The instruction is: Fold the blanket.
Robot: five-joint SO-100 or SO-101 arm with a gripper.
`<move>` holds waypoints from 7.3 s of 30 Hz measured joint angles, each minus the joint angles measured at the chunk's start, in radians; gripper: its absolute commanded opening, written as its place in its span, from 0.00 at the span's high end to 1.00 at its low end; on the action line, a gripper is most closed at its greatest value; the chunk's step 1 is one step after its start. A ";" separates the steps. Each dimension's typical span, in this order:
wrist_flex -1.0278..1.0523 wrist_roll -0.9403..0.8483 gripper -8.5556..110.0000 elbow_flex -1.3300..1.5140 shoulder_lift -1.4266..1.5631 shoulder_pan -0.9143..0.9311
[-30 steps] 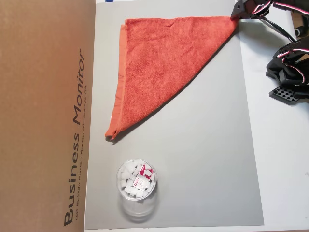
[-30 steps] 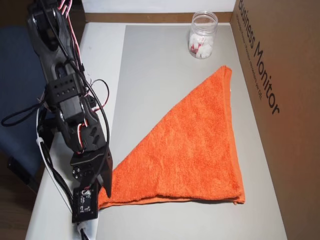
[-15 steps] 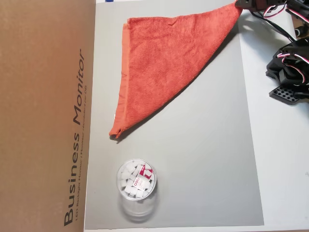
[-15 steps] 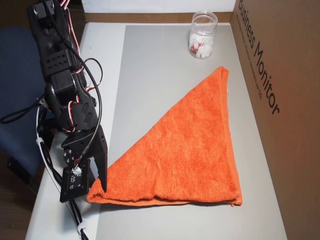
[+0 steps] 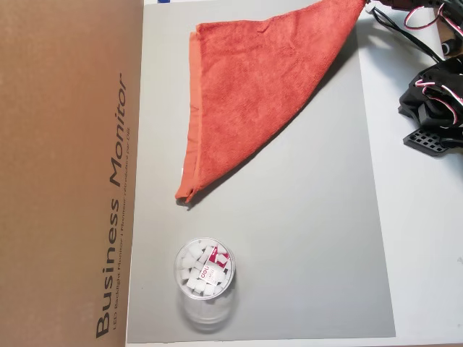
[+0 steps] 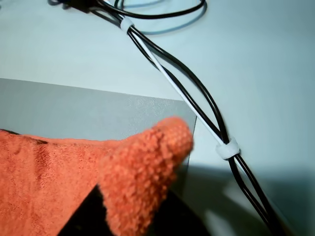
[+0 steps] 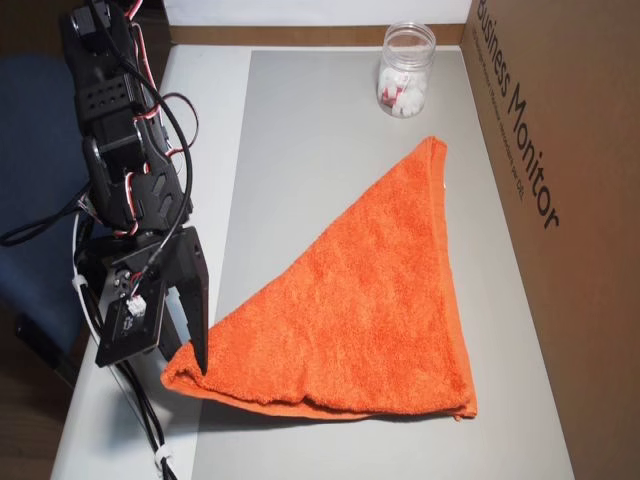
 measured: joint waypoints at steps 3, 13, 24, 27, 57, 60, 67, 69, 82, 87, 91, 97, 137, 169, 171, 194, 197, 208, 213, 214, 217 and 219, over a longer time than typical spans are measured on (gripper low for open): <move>0.000 0.000 0.93 0.000 0.029 0.000; -0.003 0.025 0.93 -0.051 0.081 -0.061; -0.003 0.077 0.93 -0.189 0.081 -0.242; -0.003 0.077 0.93 -0.213 0.081 -0.276; -0.218 0.035 0.93 -0.383 -0.071 -0.744; -0.264 0.021 0.93 -0.420 -0.146 -0.759; -0.322 -0.018 0.93 -0.526 -0.299 -0.844; -0.322 -0.028 0.93 -0.551 -0.331 -0.867; -0.322 -0.104 0.93 -0.693 -0.529 -1.037; -0.322 -0.156 0.93 -0.730 -0.589 -1.095; -0.324 -0.202 0.93 -0.732 -0.621 -1.135; -0.324 -0.224 0.93 -0.733 -0.676 -1.173; -0.469 -0.419 0.93 -1.055 -1.279 -1.353; -0.469 -0.491 0.93 -1.069 -1.420 -1.365; -0.469 -0.491 0.93 -1.069 -1.428 -1.371; -0.471 -1.015 0.93 -1.071 -1.470 -1.402; -0.471 -1.086 0.93 -1.071 -1.470 -1.404; -0.471 -1.207 0.83 -1.071 -1.470 -1.407; -0.471 -1.207 0.81 -1.071 -1.470 -1.413; -0.471 -1.207 0.82 -1.071 -1.470 -1.413; -0.471 -1.206 0.82 -1.071 -1.470 -1.413; -0.471 -1.195 0.82 -1.071 -1.470 -1.413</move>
